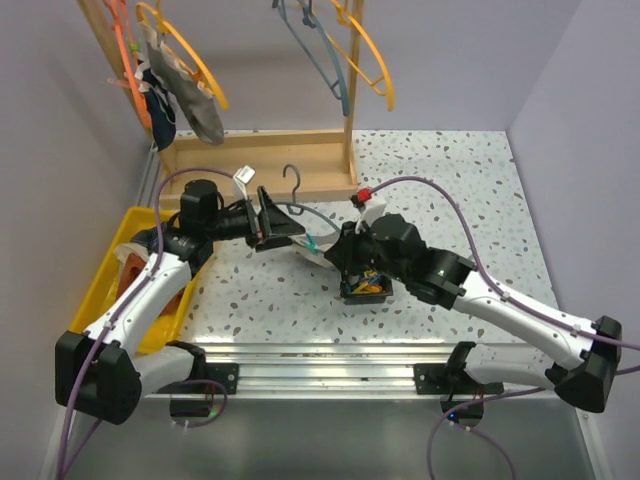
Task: Remove the underwear clipped to the hanger
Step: Remove the underwear from the hanger, then place the clamp in the bin, then remove the underwear from the hanger.
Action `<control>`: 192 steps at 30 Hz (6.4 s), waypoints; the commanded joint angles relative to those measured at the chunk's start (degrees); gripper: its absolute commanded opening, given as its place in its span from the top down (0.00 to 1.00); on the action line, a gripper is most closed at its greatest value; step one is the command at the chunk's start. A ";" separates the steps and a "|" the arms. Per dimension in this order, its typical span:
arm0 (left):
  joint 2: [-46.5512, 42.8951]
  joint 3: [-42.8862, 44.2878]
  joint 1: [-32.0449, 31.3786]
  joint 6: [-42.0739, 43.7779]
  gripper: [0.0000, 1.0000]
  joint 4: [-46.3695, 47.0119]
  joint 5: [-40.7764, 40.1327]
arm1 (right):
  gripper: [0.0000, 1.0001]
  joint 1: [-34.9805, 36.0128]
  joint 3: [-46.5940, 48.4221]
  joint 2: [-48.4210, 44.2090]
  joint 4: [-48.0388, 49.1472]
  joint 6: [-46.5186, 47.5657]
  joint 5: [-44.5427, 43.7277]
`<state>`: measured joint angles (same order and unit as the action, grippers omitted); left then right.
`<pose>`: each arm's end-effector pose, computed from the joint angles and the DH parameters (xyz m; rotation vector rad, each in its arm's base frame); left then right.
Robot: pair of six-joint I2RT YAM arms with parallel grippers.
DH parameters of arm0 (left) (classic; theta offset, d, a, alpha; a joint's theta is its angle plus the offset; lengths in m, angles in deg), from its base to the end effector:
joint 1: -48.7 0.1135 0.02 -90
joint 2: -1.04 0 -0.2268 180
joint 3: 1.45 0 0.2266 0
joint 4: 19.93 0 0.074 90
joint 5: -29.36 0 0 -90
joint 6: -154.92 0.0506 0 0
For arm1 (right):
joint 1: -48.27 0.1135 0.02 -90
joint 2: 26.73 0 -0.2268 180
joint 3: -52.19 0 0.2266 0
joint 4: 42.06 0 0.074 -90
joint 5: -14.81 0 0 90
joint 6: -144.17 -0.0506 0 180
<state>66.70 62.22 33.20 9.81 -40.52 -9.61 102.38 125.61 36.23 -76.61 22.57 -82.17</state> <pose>0.2311 -0.1049 0.2716 -0.0822 2.1989 -1.6251 0.1534 0.2015 0.3059 -0.3264 2.0630 0.8269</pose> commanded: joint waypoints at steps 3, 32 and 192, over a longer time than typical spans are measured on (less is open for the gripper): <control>0.07 1.17 -4.08 -2.81 0.00 1.19 -3.91 | 1.00 3.63 1.09 4.09 4.88 -0.66 -6.27; -2.38 5.82 -5.67 -1.39 0.13 -9.53 -23.25 | 1.00 6.54 -1.54 -0.38 6.89 -31.55 -21.66; 40.50 54.96 -34.59 -0.70 0.00 -20.26 -30.46 | 1.00 6.45 -7.35 -27.45 -14.81 -6.11 -42.06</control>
<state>106.90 114.42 -1.23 10.47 -59.73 -41.55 108.70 117.23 7.94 -95.89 14.24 -123.28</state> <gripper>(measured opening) 0.997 0.190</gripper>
